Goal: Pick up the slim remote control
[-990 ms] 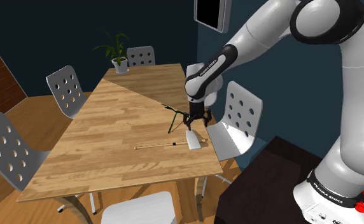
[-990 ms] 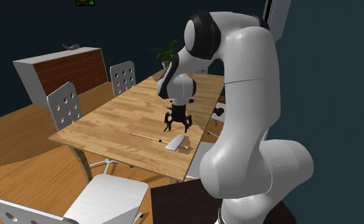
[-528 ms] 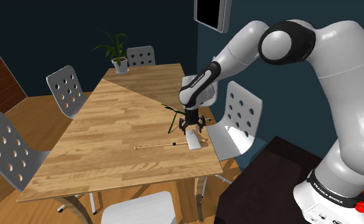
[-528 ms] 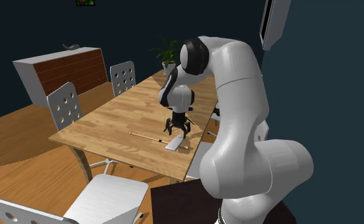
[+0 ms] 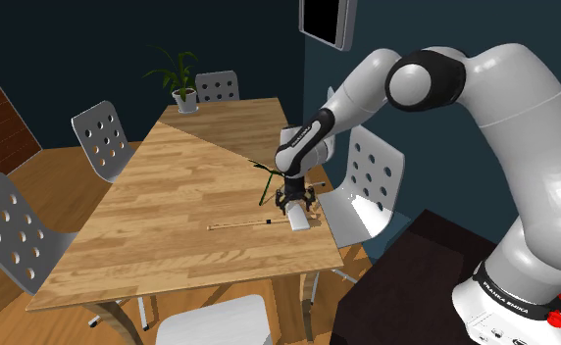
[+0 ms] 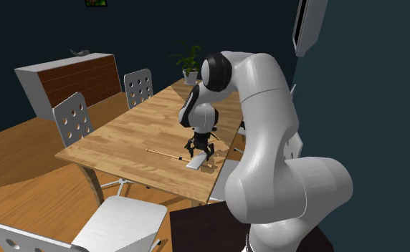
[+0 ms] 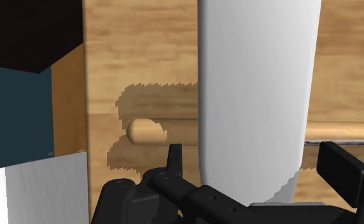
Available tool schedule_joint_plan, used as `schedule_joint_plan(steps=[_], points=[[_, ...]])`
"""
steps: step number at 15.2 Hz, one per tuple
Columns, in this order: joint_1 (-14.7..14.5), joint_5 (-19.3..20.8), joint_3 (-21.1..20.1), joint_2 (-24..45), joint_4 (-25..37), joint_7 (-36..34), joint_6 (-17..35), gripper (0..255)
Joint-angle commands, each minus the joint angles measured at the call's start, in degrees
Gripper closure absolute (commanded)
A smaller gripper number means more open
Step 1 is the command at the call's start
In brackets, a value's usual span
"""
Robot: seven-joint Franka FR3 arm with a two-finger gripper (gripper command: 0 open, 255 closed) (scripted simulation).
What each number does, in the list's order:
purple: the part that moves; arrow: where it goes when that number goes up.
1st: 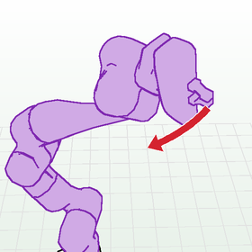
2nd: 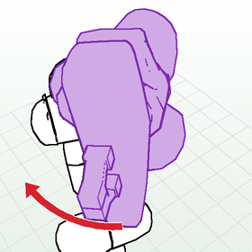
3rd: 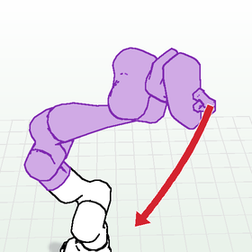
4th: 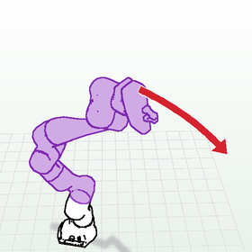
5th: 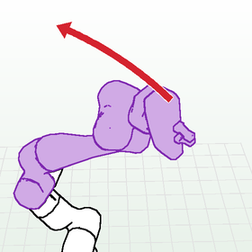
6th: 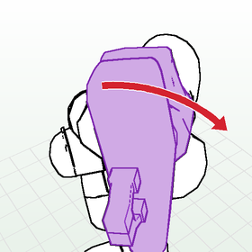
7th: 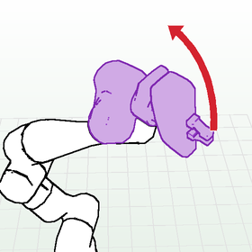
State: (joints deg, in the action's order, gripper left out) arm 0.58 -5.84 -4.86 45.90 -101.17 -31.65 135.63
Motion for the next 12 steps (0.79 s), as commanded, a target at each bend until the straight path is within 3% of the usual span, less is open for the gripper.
schedule_joint_plan(steps=[1,12], points=[[-0.1,0.0,0.0,0.4,0.4,0.0,0.1,255],[0.0,0.0,0.0,-1.1,-0.4,-0.1,-0.6,255]])
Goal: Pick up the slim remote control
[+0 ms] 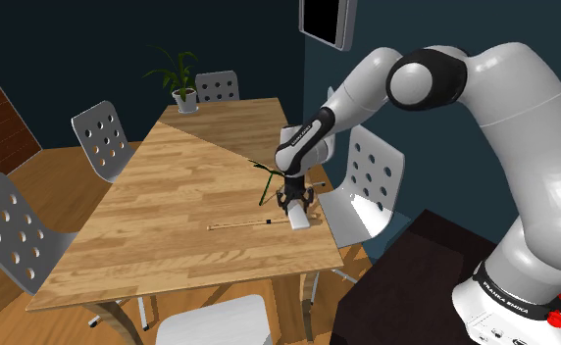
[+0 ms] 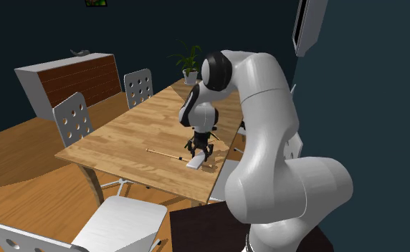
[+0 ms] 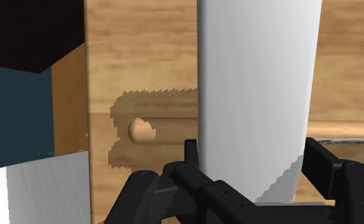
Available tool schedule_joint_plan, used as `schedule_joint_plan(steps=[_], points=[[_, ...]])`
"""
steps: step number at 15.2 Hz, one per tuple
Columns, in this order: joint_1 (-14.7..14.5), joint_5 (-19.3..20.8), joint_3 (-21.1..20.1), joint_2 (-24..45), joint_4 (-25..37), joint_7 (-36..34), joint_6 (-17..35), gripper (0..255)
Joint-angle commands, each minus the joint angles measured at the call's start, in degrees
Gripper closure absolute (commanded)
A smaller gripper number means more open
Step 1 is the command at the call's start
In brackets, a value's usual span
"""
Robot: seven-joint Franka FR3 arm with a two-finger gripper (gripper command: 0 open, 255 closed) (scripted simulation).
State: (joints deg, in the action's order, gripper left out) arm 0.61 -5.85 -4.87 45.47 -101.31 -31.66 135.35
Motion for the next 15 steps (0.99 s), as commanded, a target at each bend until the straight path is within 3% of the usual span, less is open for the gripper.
schedule_joint_plan(steps=[1,15], points=[[0.0,0.0,0.0,-1.3,-0.5,-0.1,-0.7,255],[0.3,-0.1,-0.2,-8.9,-2.6,-0.7,-6.3,255]])
